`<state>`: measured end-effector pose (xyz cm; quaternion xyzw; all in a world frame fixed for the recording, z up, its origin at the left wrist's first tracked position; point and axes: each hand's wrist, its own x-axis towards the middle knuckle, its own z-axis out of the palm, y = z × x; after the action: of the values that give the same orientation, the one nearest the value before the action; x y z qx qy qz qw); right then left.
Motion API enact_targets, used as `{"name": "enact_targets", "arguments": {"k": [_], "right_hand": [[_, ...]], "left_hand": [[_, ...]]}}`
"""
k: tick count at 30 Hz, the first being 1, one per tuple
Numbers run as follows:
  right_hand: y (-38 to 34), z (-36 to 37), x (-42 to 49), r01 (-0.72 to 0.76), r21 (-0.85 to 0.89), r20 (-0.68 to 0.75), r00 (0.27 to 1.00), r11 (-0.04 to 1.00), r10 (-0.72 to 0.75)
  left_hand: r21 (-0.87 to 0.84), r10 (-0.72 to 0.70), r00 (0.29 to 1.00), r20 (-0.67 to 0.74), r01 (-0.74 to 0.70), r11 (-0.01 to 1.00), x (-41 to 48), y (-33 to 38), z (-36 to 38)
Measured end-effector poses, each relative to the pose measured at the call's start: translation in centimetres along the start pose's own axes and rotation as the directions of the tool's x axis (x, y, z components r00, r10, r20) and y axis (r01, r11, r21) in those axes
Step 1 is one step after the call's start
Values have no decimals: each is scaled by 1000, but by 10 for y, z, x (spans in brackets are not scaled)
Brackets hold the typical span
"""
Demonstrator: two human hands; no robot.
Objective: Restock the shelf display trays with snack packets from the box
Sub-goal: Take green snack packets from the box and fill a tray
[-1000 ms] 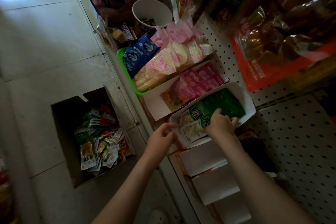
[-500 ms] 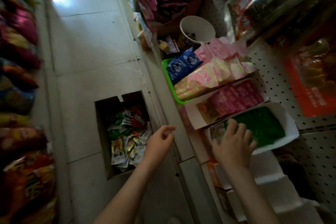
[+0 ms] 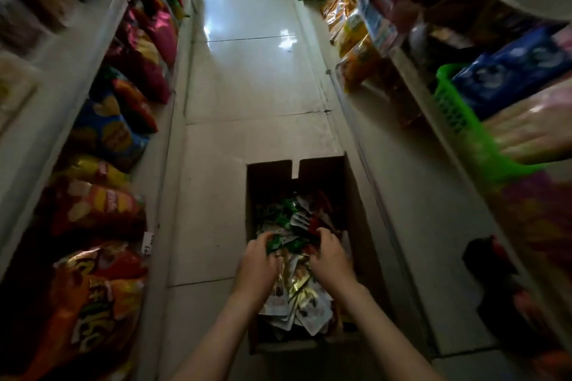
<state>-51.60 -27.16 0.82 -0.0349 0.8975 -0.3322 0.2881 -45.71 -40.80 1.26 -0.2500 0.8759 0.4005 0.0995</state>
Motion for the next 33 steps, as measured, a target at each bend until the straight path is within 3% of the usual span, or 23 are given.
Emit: {"name": "enact_targets", "arguments": {"k": [4,6,8,10,13,20,24,26,29,33], "right_hand": [[37,61,65,113,-85,176,980,990,-97],[56,86,95,192,-280,270,956,941,-115],[76,104,119,273,-593,272,953,758,-132],[91,107,134,265,-784,206,964,561,-167],[100,106,149,239,-863,134,958,444,-254],[97,86,162,263,-877,150,945,402,-291],[99,74,155,285,-843,119,926,457,-359],[94,67,150,278,-758,98,943,590,-318],[85,58,143,272,-413,26,958,869,-287],[62,49,127,305,92,80,946,948,-313]], "left_hand": [[194,135,991,27,-137,971,38,-39,38],[360,182,979,88,-201,911,57,-39,53],[481,196,967,163,-251,840,72,-38,65],[543,163,975,153,-220,810,88,-43,66],[568,133,985,108,-171,805,101,-61,63],[509,187,976,109,-216,833,96,-65,58],[511,188,976,111,-218,831,93,-65,59],[514,180,978,101,-206,833,95,-66,64],[499,175,980,94,-198,844,100,-70,69],[487,228,973,45,-220,845,98,-65,69]]}}
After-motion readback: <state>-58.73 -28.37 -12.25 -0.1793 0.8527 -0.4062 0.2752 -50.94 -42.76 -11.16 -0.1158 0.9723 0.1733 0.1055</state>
